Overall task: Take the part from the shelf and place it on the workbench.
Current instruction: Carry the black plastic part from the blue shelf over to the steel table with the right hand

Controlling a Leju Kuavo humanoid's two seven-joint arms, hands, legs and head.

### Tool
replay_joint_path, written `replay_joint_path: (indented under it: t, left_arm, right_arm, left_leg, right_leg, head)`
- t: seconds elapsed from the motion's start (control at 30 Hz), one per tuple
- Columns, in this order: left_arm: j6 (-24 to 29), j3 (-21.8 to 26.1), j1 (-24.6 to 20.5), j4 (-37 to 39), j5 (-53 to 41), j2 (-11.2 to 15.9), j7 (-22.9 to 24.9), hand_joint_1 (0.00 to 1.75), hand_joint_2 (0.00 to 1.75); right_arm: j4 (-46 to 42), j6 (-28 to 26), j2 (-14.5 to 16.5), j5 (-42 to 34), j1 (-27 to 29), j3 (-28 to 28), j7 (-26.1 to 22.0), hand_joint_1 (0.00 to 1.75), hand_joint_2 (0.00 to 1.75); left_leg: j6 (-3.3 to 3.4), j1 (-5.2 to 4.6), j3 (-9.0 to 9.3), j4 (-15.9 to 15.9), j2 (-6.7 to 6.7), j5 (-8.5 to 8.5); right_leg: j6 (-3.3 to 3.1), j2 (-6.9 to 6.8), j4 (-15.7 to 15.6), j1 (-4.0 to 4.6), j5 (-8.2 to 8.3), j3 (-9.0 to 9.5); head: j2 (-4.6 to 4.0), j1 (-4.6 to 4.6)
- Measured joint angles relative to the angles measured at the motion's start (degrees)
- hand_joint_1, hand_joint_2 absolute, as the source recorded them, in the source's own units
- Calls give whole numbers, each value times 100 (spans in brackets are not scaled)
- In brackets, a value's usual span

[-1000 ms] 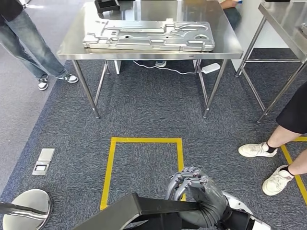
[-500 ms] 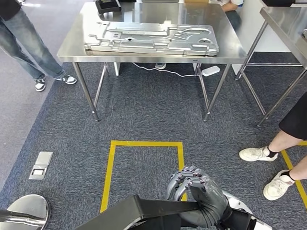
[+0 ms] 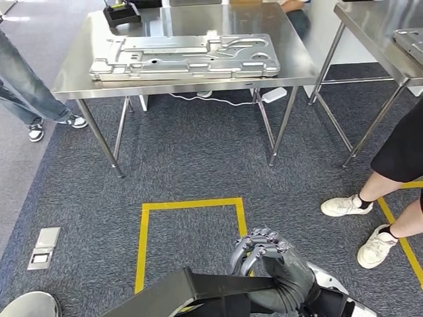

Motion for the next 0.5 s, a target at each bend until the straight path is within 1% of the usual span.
replay_joint_path:
  t: [0.03, 0.07, 0.13, 0.17, 0.2, 0.23, 0.27, 0.3, 0.33, 0.37, 0.4, 0.43, 0.47, 0.5]
  left_arm:
    - [0, -1, -2, 0, 0, 0, 4, 0, 175]
    - [0, -2, -6, 0, 0, 0, 7, 0, 175]
    - [0, -2, -13, 0, 0, 0, 8, 0, 175]
    - [0, -2, -14, 0, 0, 0, 3, 0, 175]
    - [0, -2, -16, 0, 0, 1, 0, 0, 175]
    - [0, -2, -15, 0, 0, 1, -2, 0, 175]
    - [0, -2, -12, 0, -1, 2, -3, 0, 175]
    - [0, -2, -8, 0, -1, 2, -3, 0, 175]
    - [0, -2, -5, 0, -2, 2, -3, 0, 175]
    - [0, -2, -5, 0, -2, 2, -3, 0, 175]
    - [0, -2, -6, 0, -2, 2, -3, 0, 175]
    - [0, -2, -7, 0, -2, 2, -3, 0, 175]
    - [0, -3, -9, 0, -2, 2, -3, 0, 175]
    - [0, -3, -13, 0, -3, 3, -2, 0, 175]
  right_arm:
    - [-1, -1, 3, 0, -2, 1, 1, 175, 175]
    - [-3, -1, 6, 1, -3, 1, 1, 175, 175]
    - [-9, -4, 13, 2, 1, 2, 3, 175, 175]
    - [-13, -8, 15, 4, -2, 2, 4, 175, 175]
    - [-16, -14, 16, 6, -8, 2, 7, 175, 175]
    - [-19, -20, 16, 8, -9, 2, 10, 175, 175]
    - [-18, -24, 16, 10, -8, 2, 13, 175, 175]
    - [-13, -26, 16, 11, -1, 2, 15, 175, 175]
    - [-8, -26, 16, 13, 7, 2, 15, 175, 175]
    - [-3, -26, 16, 13, 11, 2, 15, 175, 175]
    - [1, -26, 16, 13, 13, 2, 15, 175, 175]
    - [2, -26, 16, 13, 12, 2, 15, 175, 175]
    - [5, -25, 16, 13, 10, 2, 15, 175, 175]
    - [7, -22, 16, 12, 8, 2, 15, 175, 175]
  left_leg:
    - [21, -7, 56, -139, -40, 3]
    - [50, -21, 80, -176, -57, -53]
    - [124, -17, 112, -232, -34, -92]
    - [166, -8, 142, -256, -18, -100]
    - [207, 3, 180, -281, 3, -110]
    - [244, 6, 220, -296, 25, -128]
    - [271, -2, 253, -301, 41, -157]
    - [286, -12, 286, -301, 56, -188]
    - [295, -24, 324, -301, 66, -223]
    - [296, -33, 371, -300, 71, -261]
    - [295, -41, 430, -300, 73, -302]
    - [291, -46, 496, -301, 73, -348]
    - [278, -52, 551, -303, 74, -393]
    - [252, -56, 586, -304, 73, -434]
  right_leg:
    - [33, 25, -6, 0, -19, 7]
    - [68, 48, -19, -1, -26, 6]
    - [135, 62, -44, -14, -45, 20]
    - [160, 33, 21, -13, -89, 6]
    - [176, -11, 191, -9, -177, -66]
    - [180, -62, 488, -6, -305, -216]
    - [180, -99, 872, -1, -447, -437]
    - [180, -116, 1251, -1, -554, -677]
    - [177, -122, 1511, 1, -570, -870]
    - [169, -124, 1565, 6, -464, -969]
    - [156, -126, 1395, 14, -248, -960]
    - [131, -133, 1050, 27, 31, -861]
    - [100, -151, 721, 49, 237, -746]
    - [69, -168, 432, 74, 354, -634]
  head:
    - [0, 0]
    - [0, -1]
    - [0, 1]
    - [0, 1]
    - [0, 2]
    - [0, 3]
    - [0, 3]
    - [0, 3]
    - [0, 3]
    - [0, 3]
    - [0, 3]
    - [0, 3]
    - [0, 0]
    - [0, 2]
